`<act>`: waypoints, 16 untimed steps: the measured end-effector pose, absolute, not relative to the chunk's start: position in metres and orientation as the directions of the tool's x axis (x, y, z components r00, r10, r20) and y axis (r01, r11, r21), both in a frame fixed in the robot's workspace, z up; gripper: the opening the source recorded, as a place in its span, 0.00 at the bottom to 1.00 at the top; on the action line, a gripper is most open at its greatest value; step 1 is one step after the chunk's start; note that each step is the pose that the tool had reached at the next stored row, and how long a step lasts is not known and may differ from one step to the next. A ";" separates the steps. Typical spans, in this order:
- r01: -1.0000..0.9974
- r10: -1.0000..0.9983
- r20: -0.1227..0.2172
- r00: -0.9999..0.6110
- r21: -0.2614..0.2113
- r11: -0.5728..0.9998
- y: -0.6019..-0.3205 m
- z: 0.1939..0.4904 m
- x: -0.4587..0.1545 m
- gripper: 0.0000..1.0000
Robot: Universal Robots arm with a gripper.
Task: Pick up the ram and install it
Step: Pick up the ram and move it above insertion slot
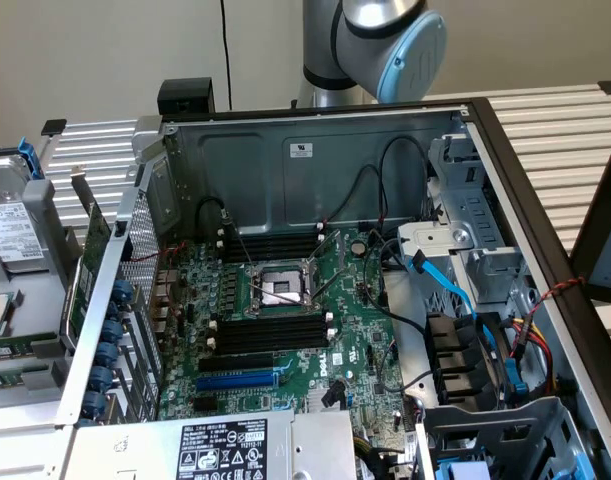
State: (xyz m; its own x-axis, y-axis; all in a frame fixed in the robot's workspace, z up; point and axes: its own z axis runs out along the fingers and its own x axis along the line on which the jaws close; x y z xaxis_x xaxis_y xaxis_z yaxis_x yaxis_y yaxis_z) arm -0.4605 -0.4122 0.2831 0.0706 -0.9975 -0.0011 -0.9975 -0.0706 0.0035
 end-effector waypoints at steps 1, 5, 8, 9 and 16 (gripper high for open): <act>-0.998 -0.998 -0.001 0.060 0.004 -0.060 -0.412 0.281 -0.460 0.42; -1.000 -1.000 -0.001 0.026 0.004 -0.026 -0.413 0.274 -0.460 0.42; -1.000 -1.000 -0.001 0.013 0.004 -0.013 -0.413 0.269 -0.460 0.42; -1.000 -1.000 -0.001 0.010 0.004 -0.010 -0.413 0.267 -0.460 0.42; -1.000 -1.000 -0.001 -0.009 0.004 0.009 -0.414 0.254 -0.458 0.42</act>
